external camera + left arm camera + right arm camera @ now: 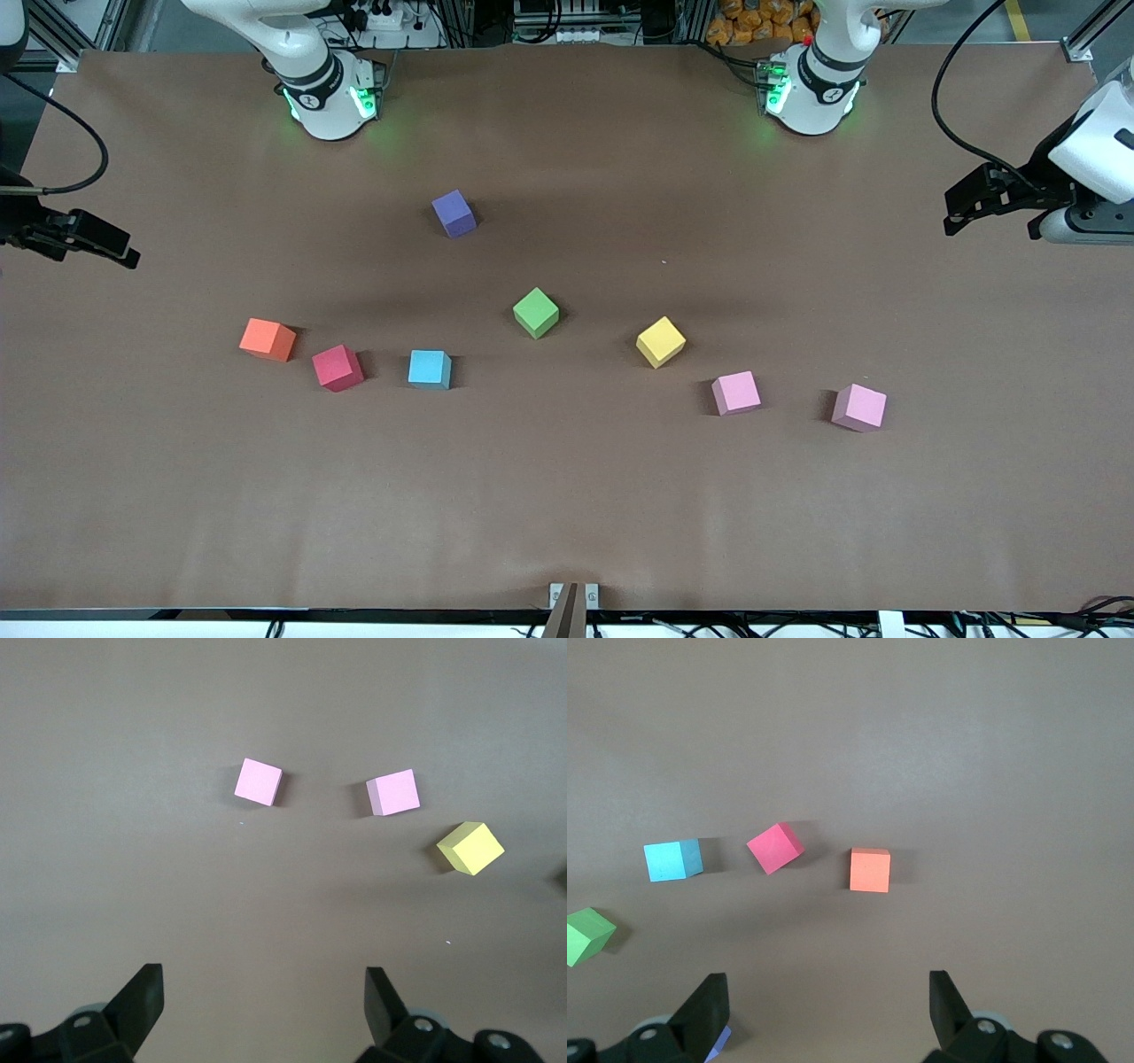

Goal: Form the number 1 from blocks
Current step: 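Reach the purple block with the right gripper while the left gripper reaches yellow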

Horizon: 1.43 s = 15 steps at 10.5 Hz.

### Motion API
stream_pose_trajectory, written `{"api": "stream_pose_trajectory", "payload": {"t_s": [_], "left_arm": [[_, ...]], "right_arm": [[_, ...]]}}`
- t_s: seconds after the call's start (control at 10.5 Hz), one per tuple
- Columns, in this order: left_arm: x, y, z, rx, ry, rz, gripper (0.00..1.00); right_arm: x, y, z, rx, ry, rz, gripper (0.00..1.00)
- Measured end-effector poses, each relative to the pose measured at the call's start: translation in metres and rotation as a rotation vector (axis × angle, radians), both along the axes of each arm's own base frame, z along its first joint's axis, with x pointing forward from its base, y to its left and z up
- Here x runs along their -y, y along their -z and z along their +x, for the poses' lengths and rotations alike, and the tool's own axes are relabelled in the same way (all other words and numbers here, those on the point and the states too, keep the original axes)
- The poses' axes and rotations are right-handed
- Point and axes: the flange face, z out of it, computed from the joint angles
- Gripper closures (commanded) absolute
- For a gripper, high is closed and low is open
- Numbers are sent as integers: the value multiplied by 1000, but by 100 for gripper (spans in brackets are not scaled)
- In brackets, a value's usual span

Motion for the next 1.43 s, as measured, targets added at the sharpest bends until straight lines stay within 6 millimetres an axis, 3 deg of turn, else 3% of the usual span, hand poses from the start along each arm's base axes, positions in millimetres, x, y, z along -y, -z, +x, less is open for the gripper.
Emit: {"api": "stream_pose_trajectory", "payload": {"t_s": [0.76, 1.05, 1.43], "left_arm": [[-4, 7, 1, -20, -51, 1, 0], [-6, 46, 12, -104, -120, 12, 0], [-9, 105, 28, -192, -128, 24, 0]], "right_arm": [[-3, 2, 1, -5, -4, 0, 0], [-14, 21, 11, -33, -22, -1, 0], [-66, 69, 37, -60, -99, -12, 0]]}}
